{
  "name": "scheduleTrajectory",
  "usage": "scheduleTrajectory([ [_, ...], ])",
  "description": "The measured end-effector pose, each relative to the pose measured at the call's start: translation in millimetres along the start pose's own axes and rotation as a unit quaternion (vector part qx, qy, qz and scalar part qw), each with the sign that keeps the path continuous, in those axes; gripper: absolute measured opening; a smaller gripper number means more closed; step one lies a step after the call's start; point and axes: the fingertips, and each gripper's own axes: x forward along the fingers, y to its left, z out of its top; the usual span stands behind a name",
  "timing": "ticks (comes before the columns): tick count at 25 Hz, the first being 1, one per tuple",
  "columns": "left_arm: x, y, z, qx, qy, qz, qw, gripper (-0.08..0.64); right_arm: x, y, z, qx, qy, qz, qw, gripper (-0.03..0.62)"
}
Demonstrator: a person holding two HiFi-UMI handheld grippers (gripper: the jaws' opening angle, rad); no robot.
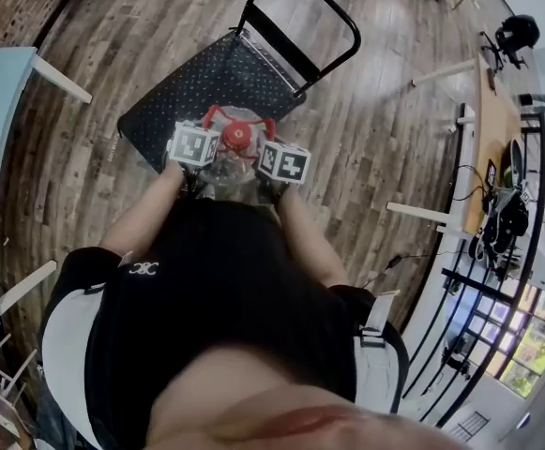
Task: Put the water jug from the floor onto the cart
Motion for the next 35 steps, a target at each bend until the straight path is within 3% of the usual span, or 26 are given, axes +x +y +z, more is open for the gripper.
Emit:
scheduleTrajectory([
  [4, 12, 17, 7, -0.028, 0.010, -0.006, 0.9995, 0.003, 22, 2, 6, -0.009, 0.028, 0.011, 1.000, 0.029],
  [9, 30, 32, 3, -0.029, 0.036, 0.012, 0.9988, 0.006, 50, -1, 6, -0.029, 0.077, 0.039, 0.996, 0.035],
  [15, 50, 52, -4, -0.093, 0.085, 0.019, 0.9919, 0.008, 85, 0, 7, -0.060, 0.143, 0.076, 0.985, 0.046],
  [22, 103, 86, -20, -0.117, 0.148, 0.008, 0.9819, 0.023, 151, -6, 11, -0.101, 0.142, 0.058, 0.983, 0.037],
  [30, 145, 108, -40, -0.156, 0.155, 0.009, 0.9755, 0.029, 205, -17, 10, -0.165, 0.129, 0.043, 0.977, 0.029],
  [35, 164, 116, -45, -0.165, 0.161, 0.022, 0.9728, 0.034, 228, -22, 8, -0.173, 0.139, 0.037, 0.974, 0.023],
])
